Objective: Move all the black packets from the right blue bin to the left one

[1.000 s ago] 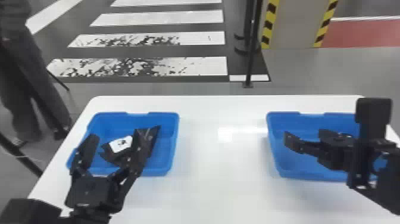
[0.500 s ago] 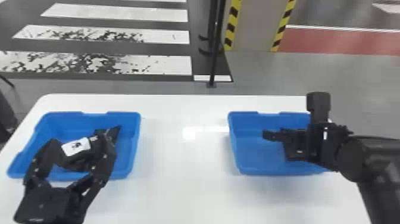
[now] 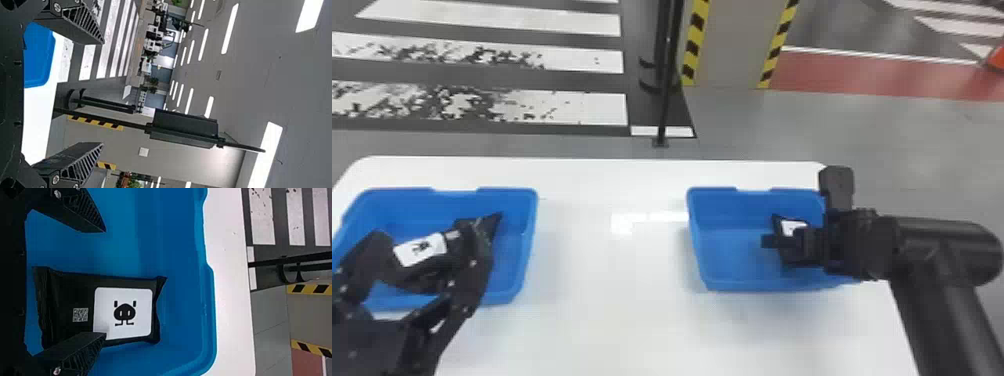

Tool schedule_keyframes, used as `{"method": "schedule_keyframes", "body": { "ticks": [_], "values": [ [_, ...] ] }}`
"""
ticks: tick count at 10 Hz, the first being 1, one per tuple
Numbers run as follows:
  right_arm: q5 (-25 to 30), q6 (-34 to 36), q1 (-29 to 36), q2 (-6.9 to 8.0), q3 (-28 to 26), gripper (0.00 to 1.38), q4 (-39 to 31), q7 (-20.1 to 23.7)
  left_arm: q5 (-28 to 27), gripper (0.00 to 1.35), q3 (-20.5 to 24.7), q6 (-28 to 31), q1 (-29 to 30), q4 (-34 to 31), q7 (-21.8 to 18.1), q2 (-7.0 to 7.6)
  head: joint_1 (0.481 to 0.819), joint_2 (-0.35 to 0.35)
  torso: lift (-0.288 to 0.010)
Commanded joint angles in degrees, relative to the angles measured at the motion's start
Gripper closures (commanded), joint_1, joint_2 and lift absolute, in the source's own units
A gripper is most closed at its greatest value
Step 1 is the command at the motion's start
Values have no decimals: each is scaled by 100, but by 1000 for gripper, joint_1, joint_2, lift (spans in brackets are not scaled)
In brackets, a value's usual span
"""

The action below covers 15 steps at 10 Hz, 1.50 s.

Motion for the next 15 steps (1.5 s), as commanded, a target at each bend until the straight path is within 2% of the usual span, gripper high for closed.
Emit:
{"method": "schedule_keyframes", "body": {
  "ticks": [1,3,4,5,7,8,9,11,12,14,15],
  "values": [
    [27,96,-67,-10,0,88,85,-51,-31,116,-4,0,-7,3,0,10,695,-174,-140],
    [15,264,-95,-10,-57,93,169,-183,-42,116,7,0,-7,17,0,10,695,-190,-140],
    [-99,447,32,-10,-57,87,-14,-429,-77,116,7,28,-21,45,0,2,695,-196,-140],
    [-191,517,88,-10,-80,139,-70,-517,-100,117,18,28,-21,73,0,10,695,-203,-140],
    [-396,616,102,-1,-92,1073,-140,-623,-111,119,30,14,-35,101,0,2,695,-203,-140],
    [-430,602,116,8,-92,1076,-211,-675,-111,119,30,14,-49,129,0,2,695,-200,-140],
    [-419,560,130,8,-92,1141,-225,-675,-111,119,30,0,-49,143,0,-7,695,-193,-140],
    [-670,96,552,16,-103,1151,-731,-675,-111,119,41,-28,-49,157,0,-7,695,-188,-140],
    [-625,-214,636,43,-92,1151,-872,-623,-111,119,41,-70,-49,171,0,-7,695,-181,-140],
    [-556,-804,875,25,-92,1153,-1265,-306,-134,119,18,-98,-49,171,0,2,695,-160,-140],
    [-590,-1648,960,34,-92,1153,-1181,212,-122,119,18,-98,-63,186,9,2,695,-153,-140]
  ]
}}
